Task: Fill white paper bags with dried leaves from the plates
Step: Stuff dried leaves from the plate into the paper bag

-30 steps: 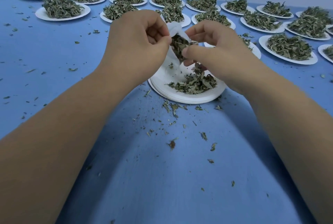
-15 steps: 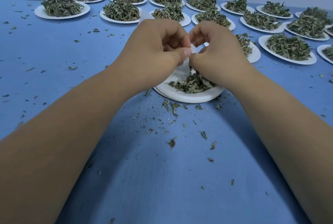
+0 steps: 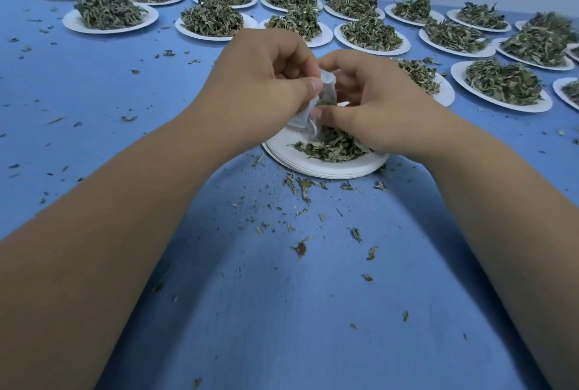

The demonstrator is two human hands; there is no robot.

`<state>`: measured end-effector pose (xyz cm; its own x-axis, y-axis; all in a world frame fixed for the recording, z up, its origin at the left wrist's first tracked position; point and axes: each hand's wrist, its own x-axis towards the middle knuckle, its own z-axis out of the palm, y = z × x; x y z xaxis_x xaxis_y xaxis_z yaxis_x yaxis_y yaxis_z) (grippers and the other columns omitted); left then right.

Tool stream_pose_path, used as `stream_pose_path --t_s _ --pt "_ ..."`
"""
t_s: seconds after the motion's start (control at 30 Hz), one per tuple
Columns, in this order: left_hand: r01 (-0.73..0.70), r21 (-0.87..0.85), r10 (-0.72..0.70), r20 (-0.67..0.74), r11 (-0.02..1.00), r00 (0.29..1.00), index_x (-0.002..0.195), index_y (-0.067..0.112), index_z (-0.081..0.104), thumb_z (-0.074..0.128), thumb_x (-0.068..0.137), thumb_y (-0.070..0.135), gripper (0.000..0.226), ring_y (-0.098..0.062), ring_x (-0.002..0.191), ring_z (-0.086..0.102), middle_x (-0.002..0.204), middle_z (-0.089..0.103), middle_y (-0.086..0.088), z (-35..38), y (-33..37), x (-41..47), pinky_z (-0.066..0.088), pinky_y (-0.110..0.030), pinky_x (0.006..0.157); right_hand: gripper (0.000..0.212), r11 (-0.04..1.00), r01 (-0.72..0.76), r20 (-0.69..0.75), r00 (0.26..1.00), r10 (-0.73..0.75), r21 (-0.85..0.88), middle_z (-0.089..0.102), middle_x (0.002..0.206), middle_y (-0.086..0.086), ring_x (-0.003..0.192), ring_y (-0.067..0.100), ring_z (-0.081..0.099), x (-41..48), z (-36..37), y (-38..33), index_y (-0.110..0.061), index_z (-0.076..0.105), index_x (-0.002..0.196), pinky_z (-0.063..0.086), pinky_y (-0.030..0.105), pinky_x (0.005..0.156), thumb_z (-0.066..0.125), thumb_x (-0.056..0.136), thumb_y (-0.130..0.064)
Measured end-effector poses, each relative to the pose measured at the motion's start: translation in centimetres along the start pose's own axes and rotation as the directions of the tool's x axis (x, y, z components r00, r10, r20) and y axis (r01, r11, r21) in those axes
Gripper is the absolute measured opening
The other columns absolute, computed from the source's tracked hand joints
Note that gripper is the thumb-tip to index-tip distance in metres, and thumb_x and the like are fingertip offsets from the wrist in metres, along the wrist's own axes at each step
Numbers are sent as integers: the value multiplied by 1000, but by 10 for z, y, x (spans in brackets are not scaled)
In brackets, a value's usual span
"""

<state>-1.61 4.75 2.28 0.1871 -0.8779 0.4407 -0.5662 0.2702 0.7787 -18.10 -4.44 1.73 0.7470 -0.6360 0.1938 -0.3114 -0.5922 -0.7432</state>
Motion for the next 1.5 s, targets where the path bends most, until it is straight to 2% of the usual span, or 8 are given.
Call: stream_pose_path --t_s 0.3,0.47,0.7,0.8,1.0,1.1,1.27,1.5 --pt "65 -187 -51 78 980 996 83 2 67 67 88 -4 7 -26 62 60 62 63 -10 -7 3 1 54 -35 64 40 998 4 30 1000 -6 70 77 106 -5 94 21 75 -1 -4 1 -23 68 118 59 33 90 82 83 -10" --pt "91 -266 -56 137 960 989 84 -2 68 69 78 8 11 -24 63 59 64 64 -13 -5 6 -1 52 -32 65 23 997 30 -105 994 -37 -74 66 69 -15 52 0 50 4 4 0 -20 68 92 42 15 55 84 76 -19" --pt "90 -312 -39 167 946 985 86 -8 67 68 80 4 13 -24 62 60 66 62 -16 -11 7 0 54 -32 65 45 998 57 -123 991 -61 -32 70 110 -8 95 6 68 5 9 -4 -35 60 125 52 26 74 67 82 -27" --pt "99 -320 -52 152 942 987 86 -8 67 68 80 3 13 -24 62 59 64 61 -14 -12 8 0 53 -31 63 23 990 142 -63 988 -142 -8 69 86 -9 73 6 61 4 13 -8 -31 68 102 48 25 67 68 87 -12" --pt "-163 147 153 78 976 985 126 31 57 79 70 54 64 3 115 52 121 54 26 -6 10 -7 41 -9 89 12 995 9 -260 965 -34 -97 55 54 -25 52 -4 49 9 10 -8 -29 67 78 33 11 50 70 78 -17" --pt "-315 305 245 248 899 937 152 34 30 82 58 67 112 -10 144 27 149 33 22 -1 7 -6 29 -38 118 13 997 9 -299 954 -30 -72 59 57 -25 54 -5 56 8 11 -16 -30 65 71 37 10 52 72 75 -19" --pt "-339 318 273 233 885 933 159 30 18 85 67 40 114 -8 126 47 128 51 16 2 -1 -1 41 -40 107 12 995 59 -265 964 -35 83 71 72 -12 69 9 69 9 11 -24 -9 71 83 56 35 66 73 72 -16" --pt "-224 236 199 123 946 972 153 40 30 76 77 25 90 -3 111 59 127 57 18 -6 -4 -2 51 -22 90 28 925 91 -233 973 -3 368 56 66 9 57 14 49 8 11 -21 5 64 83 38 23 52 80 73 -16"
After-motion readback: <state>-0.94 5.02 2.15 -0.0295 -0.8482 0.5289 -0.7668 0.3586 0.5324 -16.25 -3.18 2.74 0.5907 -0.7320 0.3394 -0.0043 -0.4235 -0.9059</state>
